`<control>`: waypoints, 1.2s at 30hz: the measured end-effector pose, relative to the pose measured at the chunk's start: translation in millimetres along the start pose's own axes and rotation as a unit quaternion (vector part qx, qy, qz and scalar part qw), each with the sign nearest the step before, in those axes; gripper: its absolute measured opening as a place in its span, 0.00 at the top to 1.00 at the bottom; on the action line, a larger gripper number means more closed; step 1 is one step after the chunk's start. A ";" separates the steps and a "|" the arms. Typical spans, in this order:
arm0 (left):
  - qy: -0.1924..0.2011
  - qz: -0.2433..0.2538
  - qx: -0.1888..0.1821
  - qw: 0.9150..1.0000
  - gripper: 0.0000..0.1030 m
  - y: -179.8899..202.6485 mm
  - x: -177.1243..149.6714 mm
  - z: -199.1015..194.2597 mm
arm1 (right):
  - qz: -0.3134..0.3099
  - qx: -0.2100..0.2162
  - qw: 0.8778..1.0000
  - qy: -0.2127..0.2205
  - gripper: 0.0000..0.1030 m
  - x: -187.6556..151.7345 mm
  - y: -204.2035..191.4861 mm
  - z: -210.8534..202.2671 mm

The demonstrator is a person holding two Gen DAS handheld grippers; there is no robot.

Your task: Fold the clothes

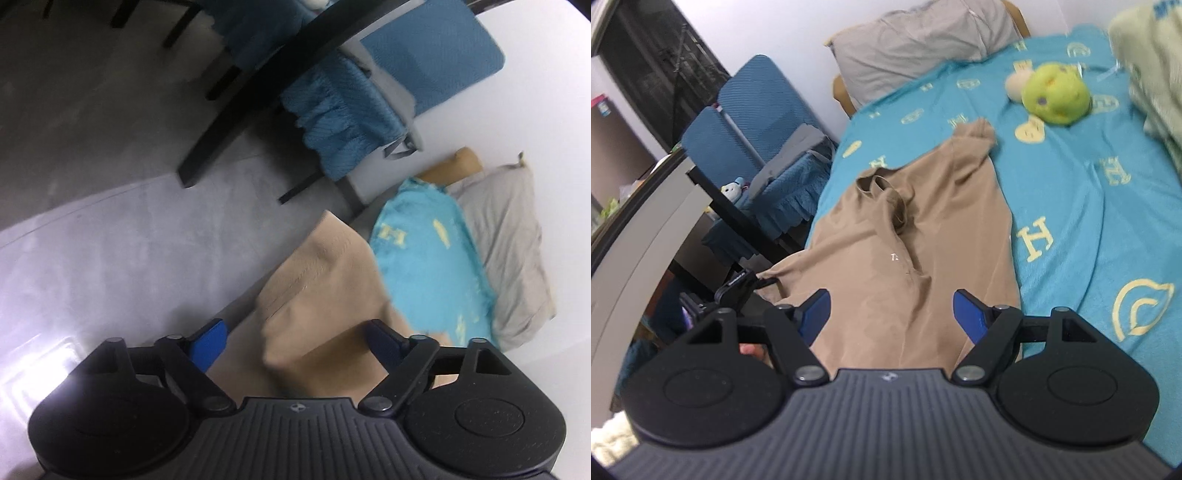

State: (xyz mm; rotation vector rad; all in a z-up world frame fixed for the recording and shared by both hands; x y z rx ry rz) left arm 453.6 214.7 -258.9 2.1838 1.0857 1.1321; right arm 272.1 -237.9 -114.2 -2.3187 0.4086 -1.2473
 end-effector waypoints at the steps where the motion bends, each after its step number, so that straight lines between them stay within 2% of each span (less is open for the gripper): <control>1: 0.004 0.001 -0.007 1.000 0.26 2.3 2.7 4.9 | 0.011 -0.002 1.000 -0.004 0.26 0.9 3.6 3.6; 2: 0.006 0.012 -0.013 1.000 0.30 6.4 4.9 7.2 | 0.024 -0.001 1.000 -0.008 0.26 1.4 7.0 6.4; 3: 0.008 0.023 -0.019 1.000 0.41 10.6 7.0 9.4 | 0.038 0.000 0.999 -0.013 0.26 1.8 10.4 9.2; 5: 0.004 0.055 -0.024 0.998 0.67 21.1 9.6 12.6 | 0.062 0.006 0.998 -0.019 0.26 1.5 14.9 9.8; 6: 0.000 0.079 -0.021 0.997 0.94 28.7 8.6 10.9 | 0.073 0.010 0.997 -0.022 0.26 1.0 16.6 9.1; 7: -0.003 0.104 -0.018 0.994 0.98 36.4 7.6 9.1 | 0.080 0.013 0.996 -0.022 0.26 1.3 17.5 7.2; 8: -0.006 0.128 -0.015 0.992 0.98 44.3 6.8 6.8 | 0.081 0.014 0.996 -0.019 0.26 2.5 17.4 4.0; 12: 0.043 0.206 -0.039 0.977 0.98 95.7 6.2 -30.1 | 0.077 0.017 0.997 0.006 0.26 9.8 14.7 -11.9; 14: 0.060 0.254 -0.052 0.964 0.99 131.8 1.5 -50.6 | 0.073 0.014 0.997 0.019 0.26 13.8 15.0 -20.0; 17: 0.084 0.346 -0.101 0.929 0.99 201.9 -22.2 -85.3 | 0.068 0.005 0.997 0.039 0.26 20.5 17.8 -30.9; 18: 0.081 0.364 -0.118 0.920 0.99 221.5 -34.9 -93.8 | 0.065 0.000 0.997 0.048 0.26 22.9 19.2 -34.2; 22: 0.050 0.432 -0.173 0.884 0.99 291.5 -105.0 -109.0 | 0.057 -0.028 0.995 0.075 0.26 31.6 31.3 -41.8; 25: 0.022 0.473 -0.195 0.859 0.99 321.6 -171.8 -104.3 | 0.070 -0.049 0.993 0.084 0.26 37.5 47.5 -42.9; 26: 0.012 0.482 -0.197 0.854 0.99 326.5 -193.2 -97.9 | 0.074 -0.054 0.992 0.086 0.26 39.4 52.1 -42.5; 30: -0.040 0.499 -0.179 0.847 0.97 318.5 -264.8 -65.0 | 0.078 -0.062 0.991 0.092 0.26 43.1 64.8 -41.7; 32: -0.063 0.493 -0.170 0.851 0.90 304.9 -278.1 -56.8 | 0.075 -0.068 0.990 0.094 0.26 42.5 70.0 -41.0; 34: -0.079 0.485 -0.159 0.857 0.72 288.2 -278.8 -57.4 | 0.080 -0.064 0.991 0.091 0.26 42.9 74.4 -38.9; 36: -0.089 0.474 -0.146 0.864 0.60 268.7 -268.2 -66.3 | 0.081 -0.062 0.991 0.092 0.26 44.2 76.0 -37.5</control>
Point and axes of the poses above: each gripper's, at about its wrist camera, not at the fingertips, and z roughly the way its jaws point, y to its right, x to its top, the point moved 7 cm from there along z, roughly the way its jaws point, and after that the axes turned 9 degrees about y, right-handed, at the moved point
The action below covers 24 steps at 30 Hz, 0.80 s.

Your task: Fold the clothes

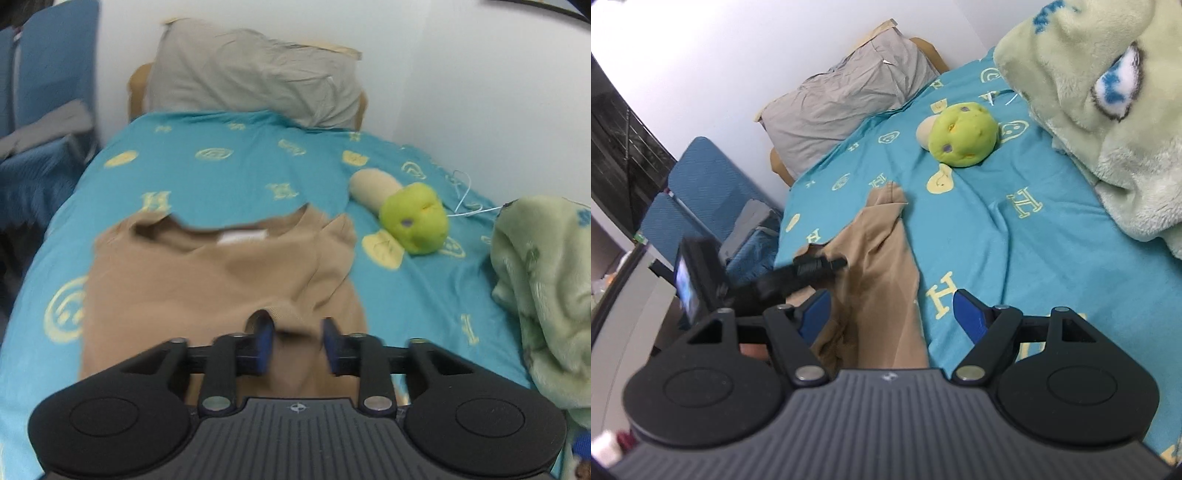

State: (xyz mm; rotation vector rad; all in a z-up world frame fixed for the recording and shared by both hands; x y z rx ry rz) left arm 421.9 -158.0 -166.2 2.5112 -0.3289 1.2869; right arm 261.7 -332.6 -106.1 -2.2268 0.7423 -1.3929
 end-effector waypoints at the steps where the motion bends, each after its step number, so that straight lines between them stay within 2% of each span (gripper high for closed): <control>1: -0.002 -0.004 0.004 1.000 0.51 -5.6 -4.1 -16.6 | -0.001 0.001 1.000 0.001 0.26 0.7 -0.6 0.3; 4: -0.007 -0.016 0.006 1.000 0.36 -25.6 -16.9 -78.1 | -0.010 0.009 1.000 0.007 0.26 1.4 -5.4 -2.8; 6: -0.019 -0.042 0.009 0.999 0.26 -43.5 -34.0 -126.3 | -0.019 0.014 1.000 0.009 0.26 -0.1 -9.0 -7.0; 10: -0.097 -0.149 0.015 0.984 0.26 -83.5 -98.1 -206.3 | -0.037 0.021 0.999 0.011 0.26 -2.7 -17.9 -21.4; 12: -0.123 -0.167 0.036 0.978 0.26 -99.5 -130.0 -235.5 | -0.044 0.025 0.999 0.013 0.26 -4.1 -22.8 -29.8; 14: -0.156 -0.181 0.050 0.970 0.27 -115.2 -159.1 -253.2 | -0.040 0.030 0.999 0.008 0.26 -5.4 -25.3 -37.1; 16: -0.196 -0.202 0.062 0.958 0.32 -130.0 -184.7 -264.4 | -0.041 0.030 0.999 0.008 0.26 -6.1 -27.4 -43.7; 19: -0.220 -0.240 0.075 0.943 0.34 -145.6 -200.9 -273.6 | -0.065 0.022 0.998 0.013 0.26 -8.9 -31.7 -47.3; 23: -0.249 -0.202 0.072 0.944 0.35 -139.8 -202.3 -274.3 | -0.068 0.014 0.998 -0.001 0.26 -16.7 -29.2 -42.1; 24: -0.254 -0.188 0.073 0.946 0.41 -136.6 -202.9 -275.0 | -0.065 0.015 0.998 -0.007 0.26 -18.4 -27.8 -39.6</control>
Point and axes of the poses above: each gripper's, at about its wrist camera, not at the fingertips, and z roughly the way its jaws point, y to its right, x to its top, the point moved 7 cm from there along z, roughly the way its jaws point, and after that the axes turned 9 degrees about y, right-handed, at the moved point
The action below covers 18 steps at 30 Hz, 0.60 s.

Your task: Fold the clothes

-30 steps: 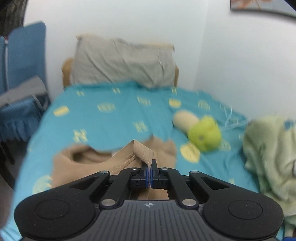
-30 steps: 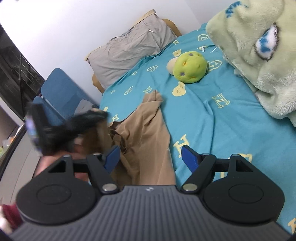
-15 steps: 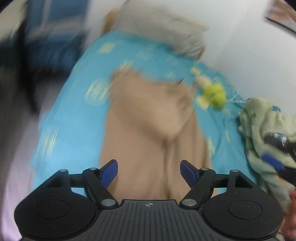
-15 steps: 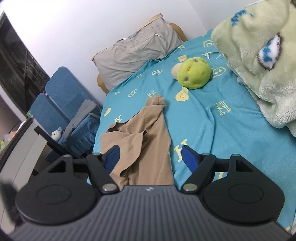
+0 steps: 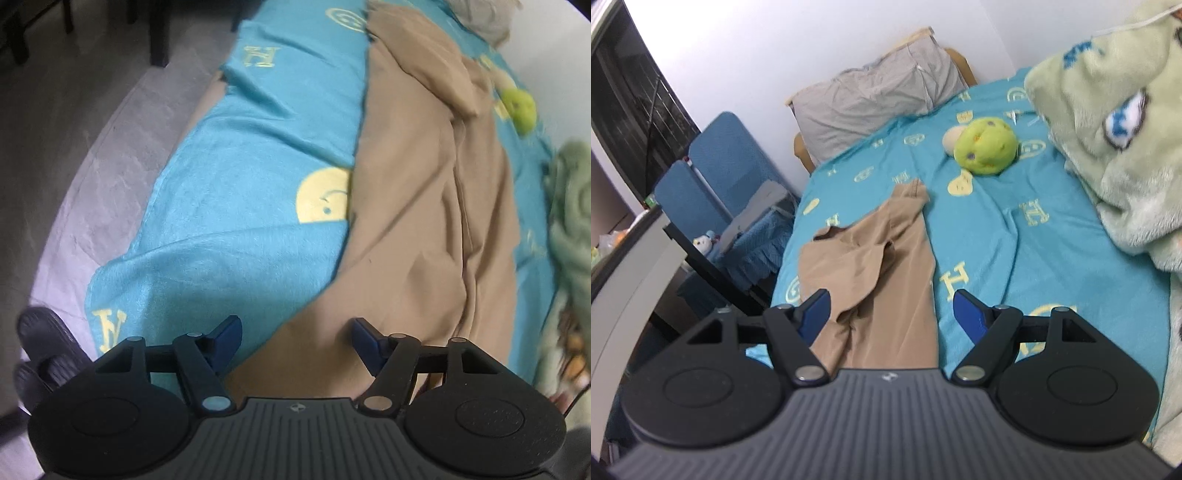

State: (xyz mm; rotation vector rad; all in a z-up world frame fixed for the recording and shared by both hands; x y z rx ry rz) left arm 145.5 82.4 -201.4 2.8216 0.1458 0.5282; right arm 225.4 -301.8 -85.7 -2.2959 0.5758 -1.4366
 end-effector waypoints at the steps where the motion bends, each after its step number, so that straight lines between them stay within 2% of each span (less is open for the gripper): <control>1: -0.008 0.017 0.007 1.000 0.50 2.6 -3.1 -0.5 | 0.003 0.001 1.000 -0.005 0.26 -1.3 1.1 2.2; 2: -0.009 0.035 0.017 0.999 0.54 4.9 -5.8 -2.2 | 0.005 0.001 1.000 -0.008 0.26 -2.1 1.9 4.1; 4: -0.012 0.063 0.031 0.997 0.89 9.1 -10.4 -7.3 | 0.007 0.001 1.000 -0.011 0.26 -3.5 3.0 5.7; 5: -0.004 0.079 0.035 0.996 0.96 12.5 -10.9 -12.2 | 0.007 0.001 1.000 -0.010 0.26 -3.4 3.3 6.0; 8: 0.042 0.137 0.043 0.989 0.99 31.3 -9.9 -35.2 | 0.008 0.005 1.000 -0.011 0.26 -4.3 2.8 5.5; 12: 0.115 0.202 0.030 0.972 0.99 78.1 -9.9 -71.9 | 0.016 0.008 1.000 -0.011 0.26 -3.6 4.0 5.6; 14: 0.129 0.207 0.011 0.970 0.99 100.0 -19.2 -81.0 | 0.021 0.008 1.000 -0.011 0.26 -2.9 5.2 6.2; 16: 0.123 0.212 -0.014 0.969 0.99 117.5 -34.5 -79.6 | 0.028 0.009 0.999 -0.014 0.26 -2.7 6.4 8.0; 18: 0.106 0.217 -0.027 0.970 0.99 133.3 -51.9 -60.4 | 0.036 0.013 0.999 -0.017 0.26 -2.9 6.9 9.0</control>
Point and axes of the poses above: each gripper's, at about its wrist camera, not at the fingertips, and z roughly the way its jaws point, y to its right, x to its top, the point moved 7 cm from there along z, roughly the way its jaws point, and after that the axes turned 9 degrees about y, right-handed, at the moved point
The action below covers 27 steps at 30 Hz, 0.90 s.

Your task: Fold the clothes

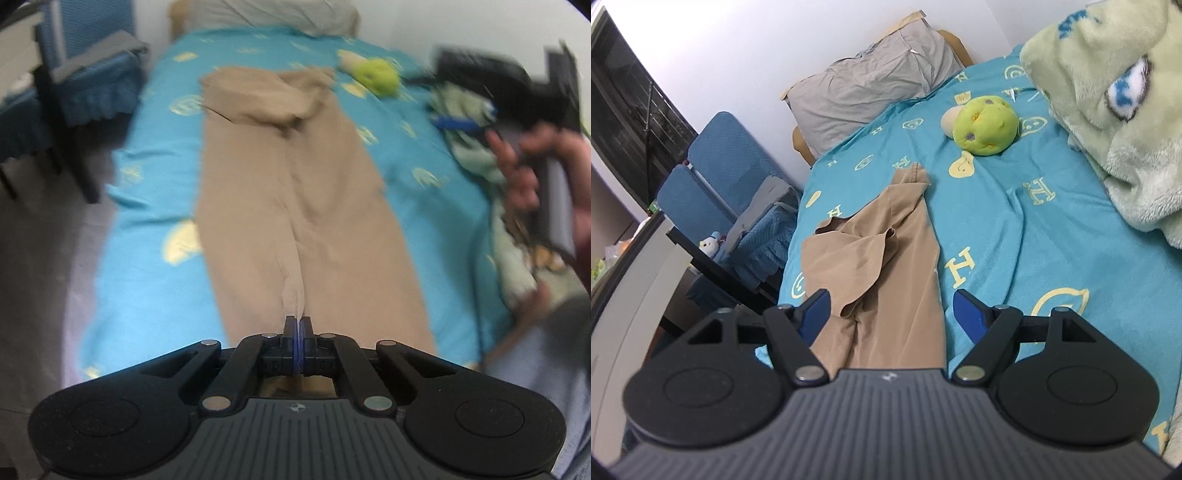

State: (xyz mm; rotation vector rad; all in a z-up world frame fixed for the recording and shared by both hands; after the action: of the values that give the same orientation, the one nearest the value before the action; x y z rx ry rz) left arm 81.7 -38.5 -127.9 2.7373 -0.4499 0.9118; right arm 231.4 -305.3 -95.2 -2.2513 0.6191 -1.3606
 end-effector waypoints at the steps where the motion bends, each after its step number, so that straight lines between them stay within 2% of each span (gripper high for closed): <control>1: -0.013 0.003 -0.003 1.000 0.99 7.1 -7.1 9.1 | 0.003 0.003 1.000 -0.001 0.26 -0.2 0.1 0.1; 5: -0.064 0.039 0.003 0.997 0.95 21.6 -31.2 43.6 | 0.015 0.016 1.000 -0.001 0.26 -0.8 1.9 -0.9; 6: -0.070 0.038 0.001 0.997 0.88 22.4 -30.4 46.6 | 0.022 0.024 0.999 -0.003 0.26 -1.3 2.6 -0.2; 8: -0.056 0.018 -0.017 0.998 0.78 23.3 -23.3 40.4 | 0.043 0.047 0.998 -0.012 0.27 -3.2 3.8 4.6; 10: -0.034 0.003 -0.029 0.999 0.60 22.4 -12.6 35.8 | 0.072 0.067 0.995 -0.025 0.27 -6.7 4.4 14.2; 12: 0.006 0.005 -0.029 1.000 0.55 20.9 3.0 29.5 | 0.093 0.081 0.992 -0.036 0.27 -10.0 2.4 27.7; 15: 0.068 0.015 -0.013 0.997 0.52 16.6 25.5 30.8 | 0.082 0.090 0.992 -0.041 0.27 -11.5 -8.1 58.0; 19: 0.124 -0.023 -0.031 0.992 0.51 6.2 36.1 57.8 | 0.030 0.075 0.996 -0.028 0.27 -5.7 -11.2 107.4; 21: 0.116 -0.047 -0.034 0.992 0.51 -3.3 30.4 75.5 | 0.022 0.064 0.997 -0.022 0.27 -2.1 -6.9 132.4; 24: 0.082 -0.073 -0.024 0.994 0.53 -18.8 21.2 98.6 | 0.027 0.057 0.998 -0.027 0.27 0.0 0.9 173.3; 27: 0.079 -0.091 -0.035 0.992 0.55 -27.4 21.6 108.4 | 0.014 0.051 0.998 -0.040 0.27 -3.1 3.5 213.4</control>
State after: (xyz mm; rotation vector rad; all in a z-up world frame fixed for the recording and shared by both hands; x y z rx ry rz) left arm 166.8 -50.3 -202.6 2.5674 -0.1967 1.0335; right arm 420.9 -277.6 -189.5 -2.1957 0.5380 -1.2532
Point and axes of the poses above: each gripper's, at about its wrist camera, not at the fingertips, and z roughly the way its jaws point, y to its right, x to its top, the point moved 7 cm from there along z, roughly the way its jaws point, and after that the axes turned 9 degrees about y, right-handed, at the moved point
